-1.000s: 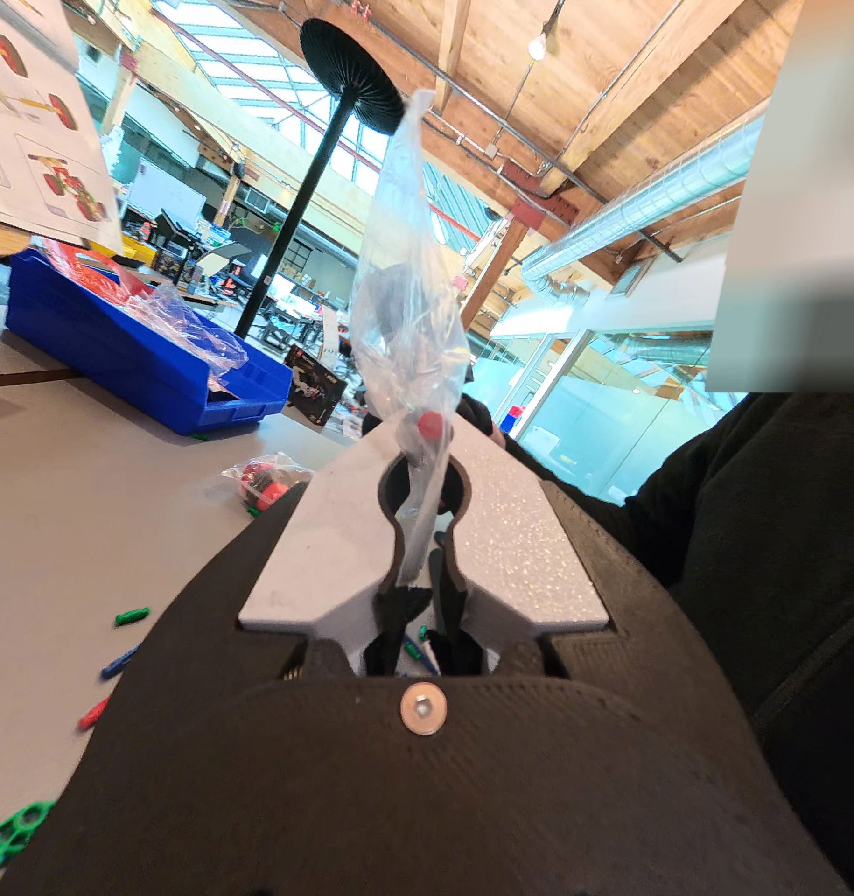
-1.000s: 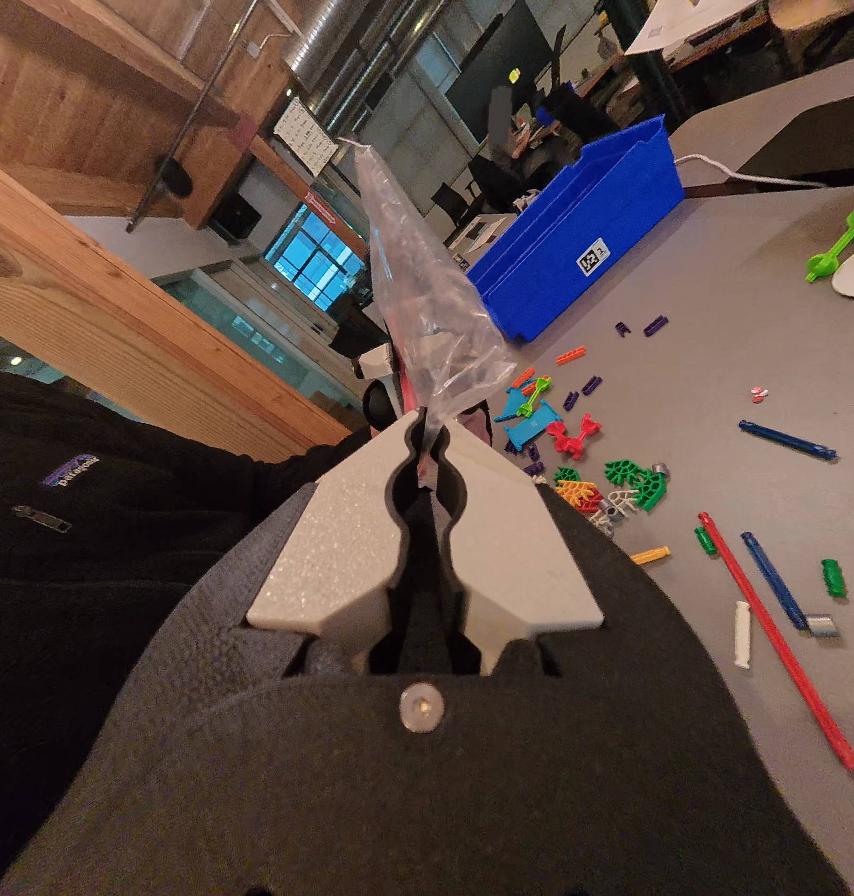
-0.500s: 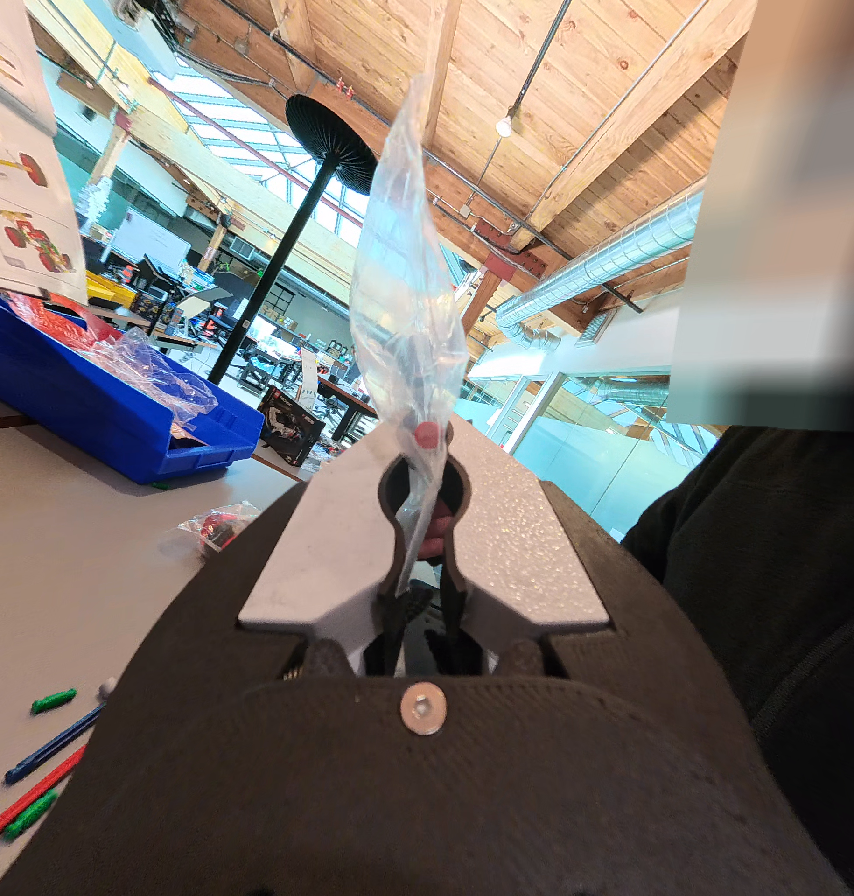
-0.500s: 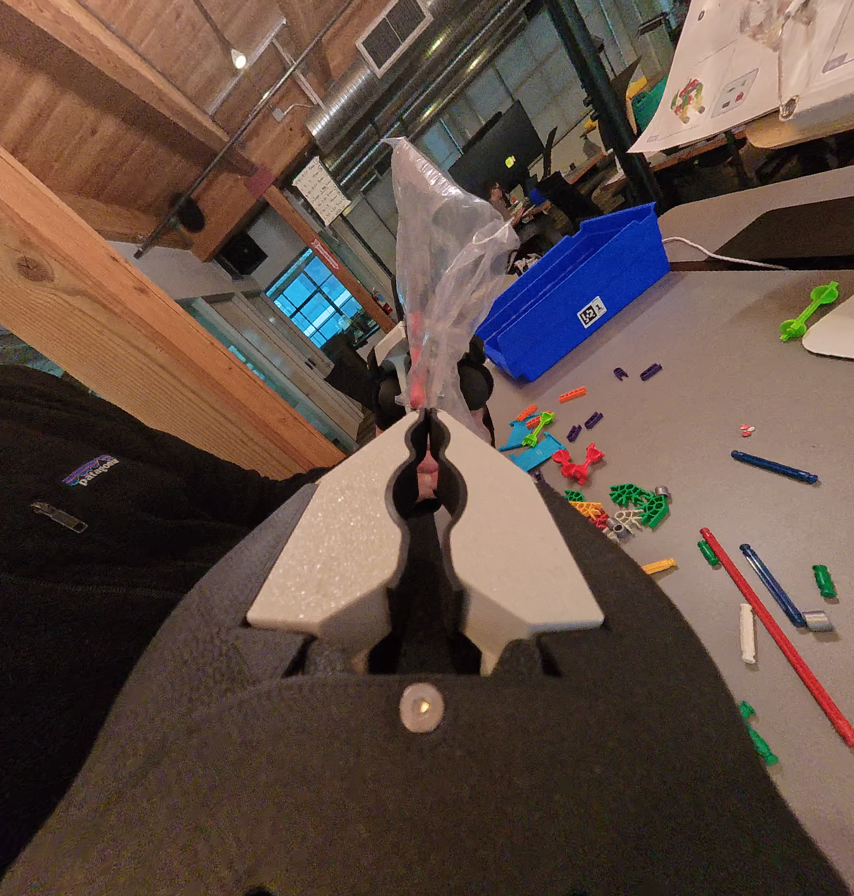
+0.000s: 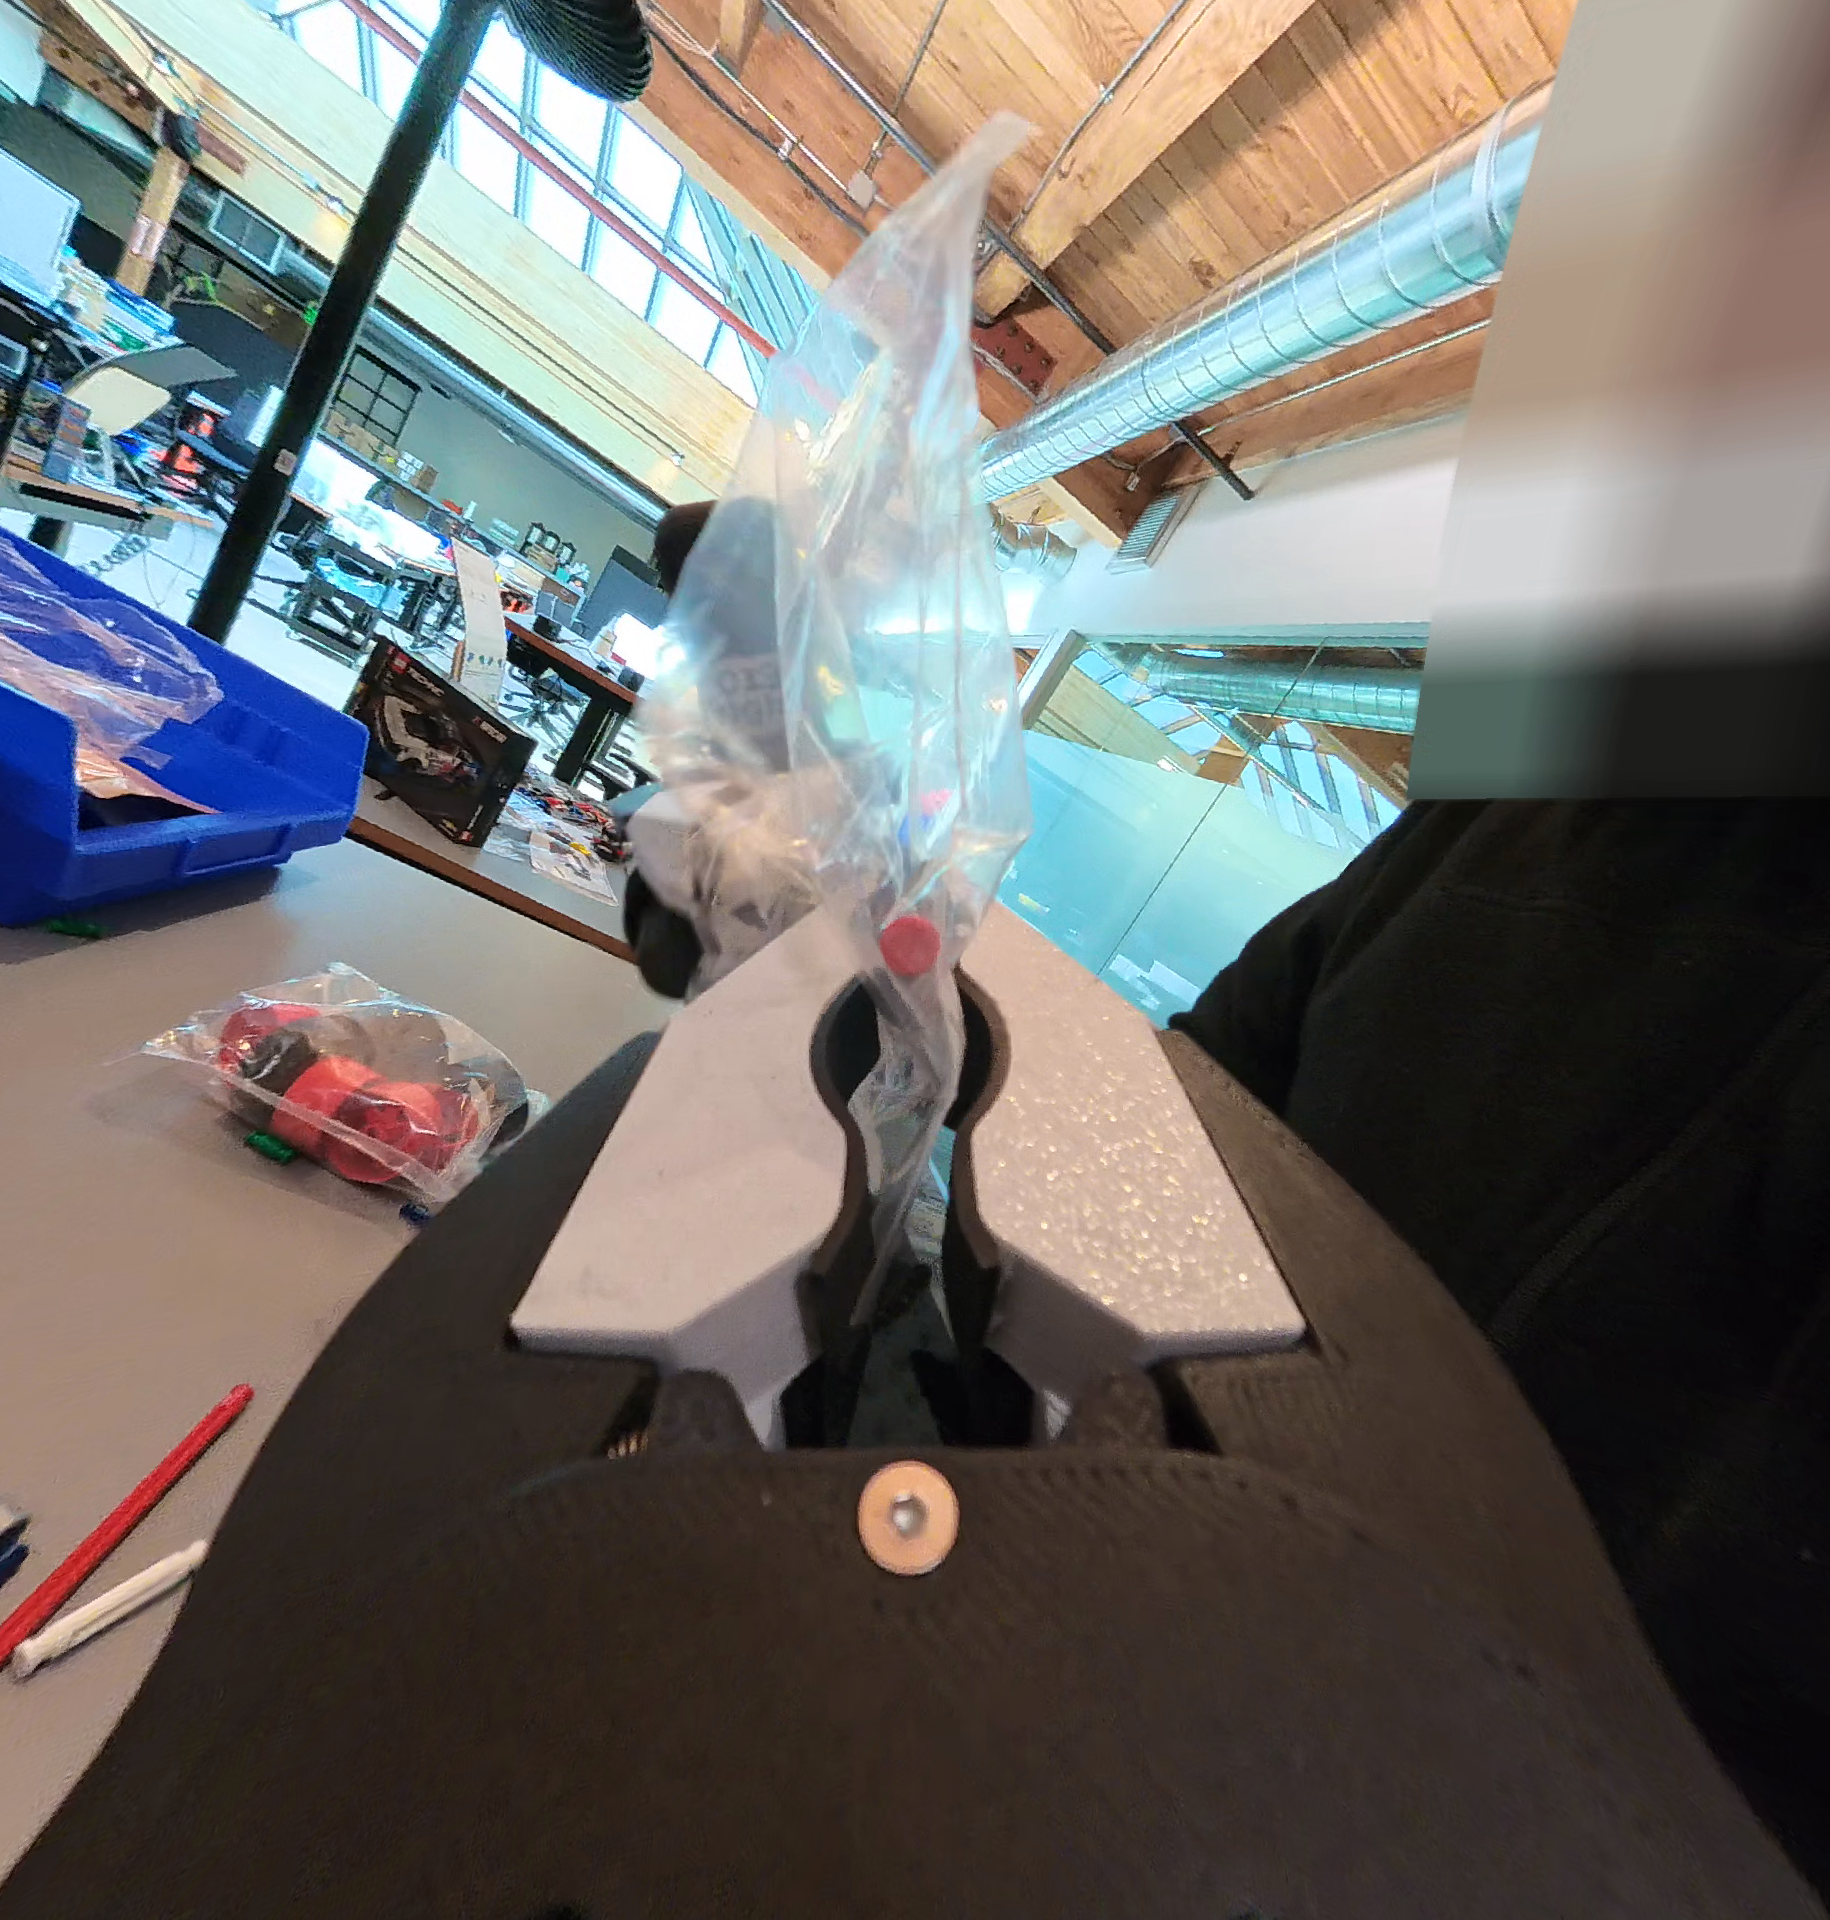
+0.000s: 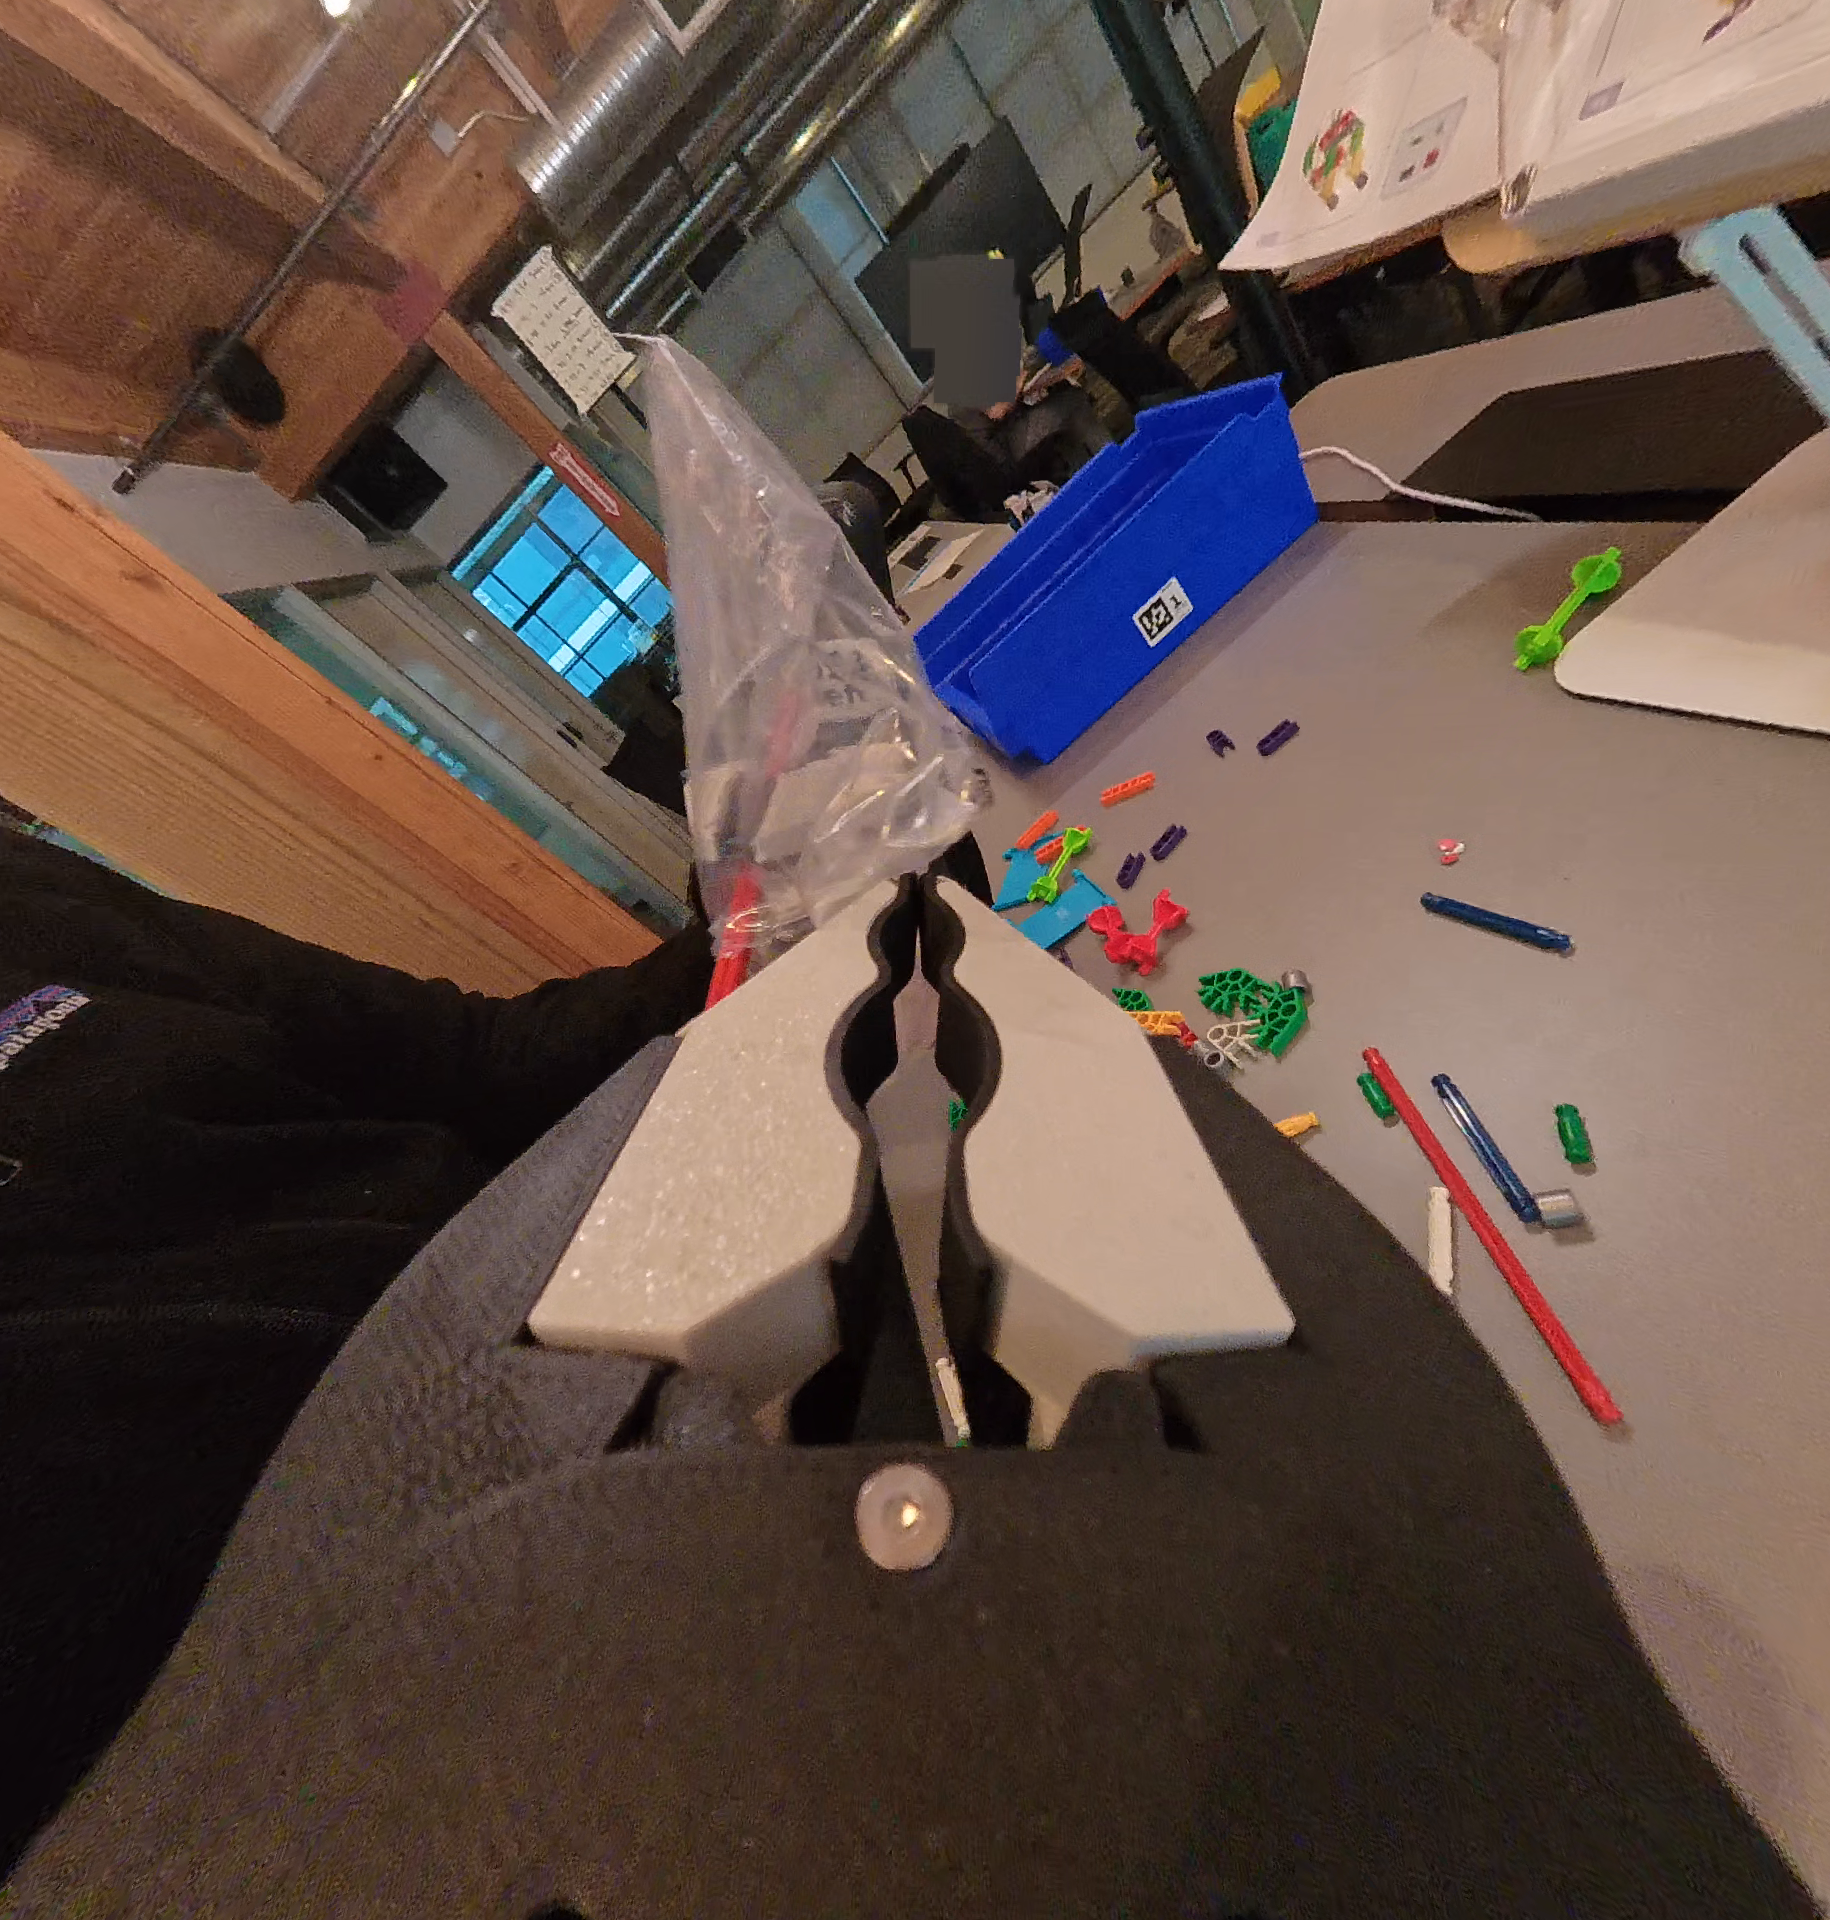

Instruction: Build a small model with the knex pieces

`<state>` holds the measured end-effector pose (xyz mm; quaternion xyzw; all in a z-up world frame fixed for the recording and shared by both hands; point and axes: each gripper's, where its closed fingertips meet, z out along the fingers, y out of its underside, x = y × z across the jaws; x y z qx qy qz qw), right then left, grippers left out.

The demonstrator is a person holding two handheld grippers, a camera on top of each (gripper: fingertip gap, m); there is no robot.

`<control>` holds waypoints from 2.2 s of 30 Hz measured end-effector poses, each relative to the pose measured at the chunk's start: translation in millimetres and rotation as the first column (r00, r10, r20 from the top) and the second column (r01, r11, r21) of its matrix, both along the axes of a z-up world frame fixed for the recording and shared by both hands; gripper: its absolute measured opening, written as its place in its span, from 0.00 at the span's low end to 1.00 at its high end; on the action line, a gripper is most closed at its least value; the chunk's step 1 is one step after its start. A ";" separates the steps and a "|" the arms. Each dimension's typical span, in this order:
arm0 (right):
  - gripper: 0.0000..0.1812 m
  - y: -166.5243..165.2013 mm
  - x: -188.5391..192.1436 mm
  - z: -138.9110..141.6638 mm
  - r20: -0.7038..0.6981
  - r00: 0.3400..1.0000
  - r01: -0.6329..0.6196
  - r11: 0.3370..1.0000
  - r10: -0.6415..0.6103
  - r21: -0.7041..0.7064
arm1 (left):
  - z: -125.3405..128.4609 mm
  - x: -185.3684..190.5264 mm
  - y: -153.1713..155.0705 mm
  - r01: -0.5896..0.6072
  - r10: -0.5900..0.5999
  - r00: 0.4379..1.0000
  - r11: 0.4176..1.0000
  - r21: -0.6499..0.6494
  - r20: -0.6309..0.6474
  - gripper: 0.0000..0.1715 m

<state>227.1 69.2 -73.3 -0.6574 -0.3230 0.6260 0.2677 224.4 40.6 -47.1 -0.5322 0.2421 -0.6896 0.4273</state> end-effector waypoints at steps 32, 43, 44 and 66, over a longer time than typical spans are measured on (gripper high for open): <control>0.01 -19.1 46.7 -17.0 0.218 0.975 -0.017 0.974 -0.033 0.225 | -15.9 -61.0 48.3 -0.240 0.252 0.963 0.963 -0.126 0.097 0.00; 0.02 -55.1 61.3 -174.0 0.616 0.786 -0.080 0.983 -0.041 0.167 | -58.3 -111.4 48.0 -0.409 0.389 0.908 0.902 -0.136 -0.154 0.00; 0.04 -56.5 62.1 -178.5 0.639 0.768 -0.078 0.983 -0.048 0.167 | -59.1 -108.1 47.5 -0.400 0.382 0.914 0.904 -0.147 -0.140 0.00; 0.00 53.4 100.3 13.4 0.031 0.955 0.287 0.942 -0.297 0.177 | -63.3 -4.8 24.4 -0.180 0.151 0.972 0.972 -0.153 -0.180 0.06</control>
